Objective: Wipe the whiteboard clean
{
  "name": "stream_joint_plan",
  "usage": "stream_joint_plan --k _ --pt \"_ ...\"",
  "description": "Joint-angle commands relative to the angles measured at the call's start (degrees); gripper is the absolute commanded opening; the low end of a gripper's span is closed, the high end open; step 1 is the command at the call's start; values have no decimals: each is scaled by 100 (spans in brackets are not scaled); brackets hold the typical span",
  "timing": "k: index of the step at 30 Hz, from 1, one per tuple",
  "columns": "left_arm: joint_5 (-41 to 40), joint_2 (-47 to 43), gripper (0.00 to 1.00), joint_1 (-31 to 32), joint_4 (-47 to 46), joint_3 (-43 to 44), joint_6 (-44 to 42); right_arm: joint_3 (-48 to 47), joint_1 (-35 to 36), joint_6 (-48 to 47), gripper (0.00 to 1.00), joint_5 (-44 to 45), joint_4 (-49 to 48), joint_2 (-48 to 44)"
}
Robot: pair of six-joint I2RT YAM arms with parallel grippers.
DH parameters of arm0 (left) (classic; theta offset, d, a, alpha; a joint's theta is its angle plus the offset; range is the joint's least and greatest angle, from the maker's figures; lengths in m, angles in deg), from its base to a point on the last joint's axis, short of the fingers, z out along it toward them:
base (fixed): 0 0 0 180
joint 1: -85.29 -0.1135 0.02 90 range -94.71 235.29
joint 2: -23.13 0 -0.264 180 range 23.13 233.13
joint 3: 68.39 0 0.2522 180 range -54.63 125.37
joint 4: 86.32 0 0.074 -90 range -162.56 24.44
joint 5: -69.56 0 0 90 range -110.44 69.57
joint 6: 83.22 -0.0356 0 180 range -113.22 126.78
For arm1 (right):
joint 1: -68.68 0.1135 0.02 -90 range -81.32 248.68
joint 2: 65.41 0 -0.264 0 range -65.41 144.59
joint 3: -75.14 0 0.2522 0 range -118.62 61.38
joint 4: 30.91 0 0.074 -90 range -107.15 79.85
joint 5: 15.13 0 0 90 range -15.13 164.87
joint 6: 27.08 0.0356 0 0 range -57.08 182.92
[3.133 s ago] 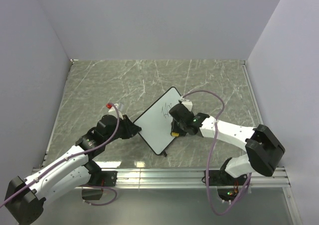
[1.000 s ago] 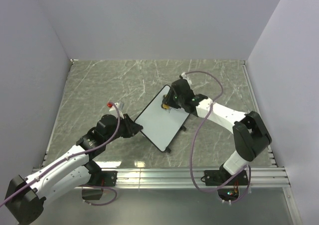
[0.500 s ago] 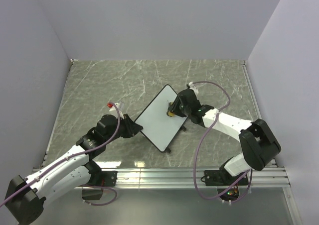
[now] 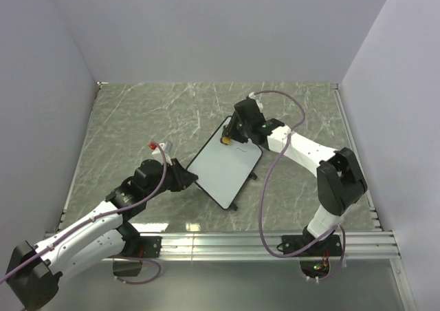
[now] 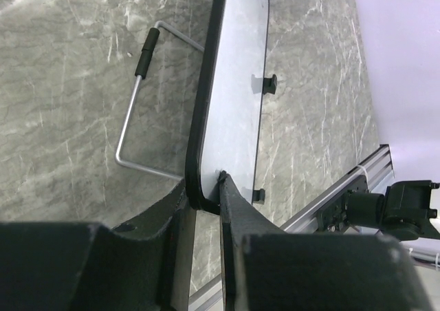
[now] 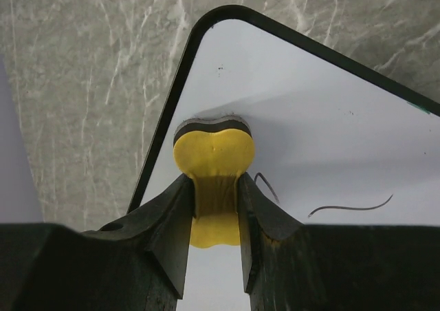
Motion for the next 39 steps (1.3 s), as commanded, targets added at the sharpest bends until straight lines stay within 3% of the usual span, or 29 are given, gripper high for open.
stream_joint_plan --k 1,14,19,24,39 --pt "-61 4 0 149 443 -79 -398 -178 -7 38 0 -160 146 315" --pt "-272 39 0 334 549 -8 -416 2685 -410 143 0 -116 -662 -422" --pt "-272 92 0 343 557 0 -416 3276 -543 152 0 -142 -829 -624" --pt "-272 101 0 343 566 -8 -407 3102 -578 143 0 -177 -803 -660" --pt "-272 22 0 343 672 -17 -319 772 -719 -50 0 -441 -302 34"
